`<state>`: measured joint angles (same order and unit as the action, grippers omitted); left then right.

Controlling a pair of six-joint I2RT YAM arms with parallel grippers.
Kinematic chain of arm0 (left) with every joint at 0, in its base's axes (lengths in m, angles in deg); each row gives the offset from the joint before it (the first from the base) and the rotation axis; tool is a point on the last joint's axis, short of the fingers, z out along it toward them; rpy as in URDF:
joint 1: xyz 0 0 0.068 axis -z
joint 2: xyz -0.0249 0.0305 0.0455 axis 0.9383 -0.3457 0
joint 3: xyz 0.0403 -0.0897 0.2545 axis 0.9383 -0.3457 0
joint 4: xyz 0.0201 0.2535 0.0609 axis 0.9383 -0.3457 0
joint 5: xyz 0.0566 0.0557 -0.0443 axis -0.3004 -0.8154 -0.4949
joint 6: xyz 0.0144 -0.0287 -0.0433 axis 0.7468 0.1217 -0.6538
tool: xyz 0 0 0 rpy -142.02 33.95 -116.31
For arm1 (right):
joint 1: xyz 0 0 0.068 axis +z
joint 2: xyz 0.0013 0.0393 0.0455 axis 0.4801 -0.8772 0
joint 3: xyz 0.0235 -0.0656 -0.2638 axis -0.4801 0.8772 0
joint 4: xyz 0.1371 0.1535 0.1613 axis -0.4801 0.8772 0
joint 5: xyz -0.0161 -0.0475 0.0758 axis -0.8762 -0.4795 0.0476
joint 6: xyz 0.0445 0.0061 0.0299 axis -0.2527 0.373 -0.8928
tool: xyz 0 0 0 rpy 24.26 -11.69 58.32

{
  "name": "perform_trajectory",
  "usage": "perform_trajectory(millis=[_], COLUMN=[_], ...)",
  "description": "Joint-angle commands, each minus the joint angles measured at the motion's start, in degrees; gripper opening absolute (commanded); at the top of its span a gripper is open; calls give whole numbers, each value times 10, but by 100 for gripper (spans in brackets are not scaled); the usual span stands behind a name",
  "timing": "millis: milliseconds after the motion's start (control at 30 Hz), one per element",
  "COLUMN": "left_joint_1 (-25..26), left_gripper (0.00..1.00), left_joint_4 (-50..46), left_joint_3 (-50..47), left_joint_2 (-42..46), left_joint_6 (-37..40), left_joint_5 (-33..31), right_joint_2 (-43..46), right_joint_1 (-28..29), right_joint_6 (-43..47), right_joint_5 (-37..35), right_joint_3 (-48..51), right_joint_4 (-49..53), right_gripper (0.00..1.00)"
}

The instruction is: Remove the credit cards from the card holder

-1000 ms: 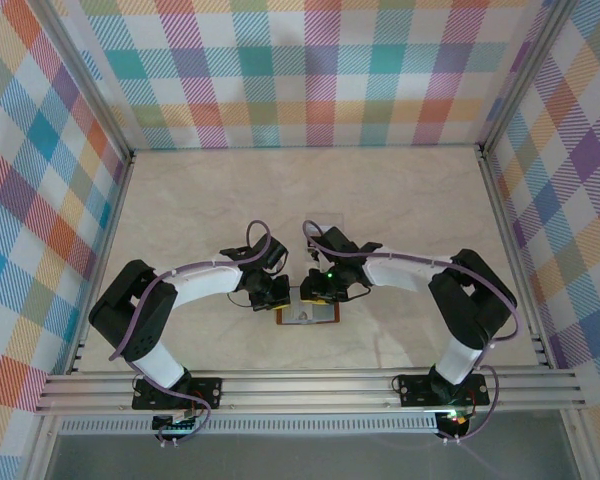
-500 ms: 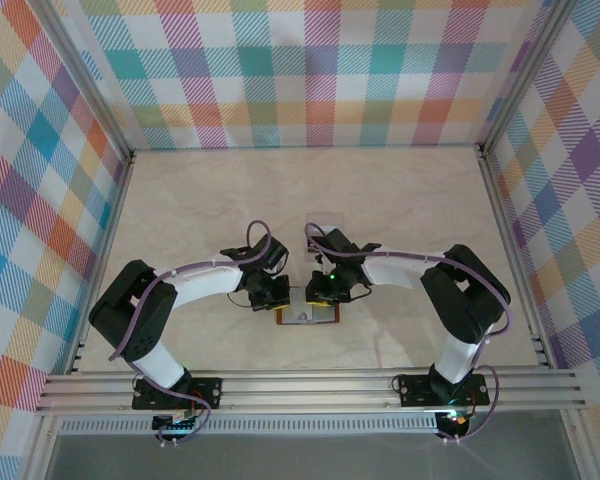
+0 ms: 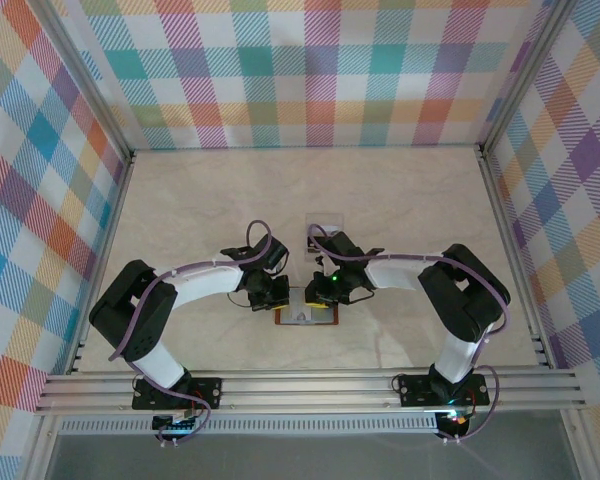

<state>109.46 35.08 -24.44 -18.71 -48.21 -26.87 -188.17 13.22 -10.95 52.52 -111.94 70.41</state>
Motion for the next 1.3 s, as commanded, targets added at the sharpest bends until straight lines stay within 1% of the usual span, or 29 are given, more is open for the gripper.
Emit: perform_trajectory(millis=[0, 133, 233, 433, 733, 900, 1100, 1267], left_joint_1=[4, 4, 4, 4, 4, 4, 5, 5], left_gripper=[7, 7, 7, 7, 7, 7, 8, 9], left_joint_4=[-48, -52, -54, -54, -56, -47, -31, -36], left_joint_3=[-6, -4, -5, -10, -8, -10, -4, 10], left_joint_2=[-24, -23, -21, -15, -7, 2, 29, 49], left_joint_6=[7, 7, 8, 8, 8, 3, -4, -4], left_joint_5=[-30, -31, -33, -35, -36, -27, -11, -13], right_joint_2=[-14, -11, 2, 37, 84, 112, 150, 173], right_joint_1=[-1, -3, -7, -14, -31, -39, -42, -44], right_joint_6=[-13, -13, -5, 29, 42, 58, 96, 165], right_joint_5=[30, 25, -2, -39, -43, -49, -66, -93], right_joint_3=[12, 17, 18, 7, 5, 1, -19, -43], right_joint_4=[-34, -31, 0, 67, 100, 120, 151, 180], right_gripper=[18, 11, 8, 5, 4, 0, 0, 0])
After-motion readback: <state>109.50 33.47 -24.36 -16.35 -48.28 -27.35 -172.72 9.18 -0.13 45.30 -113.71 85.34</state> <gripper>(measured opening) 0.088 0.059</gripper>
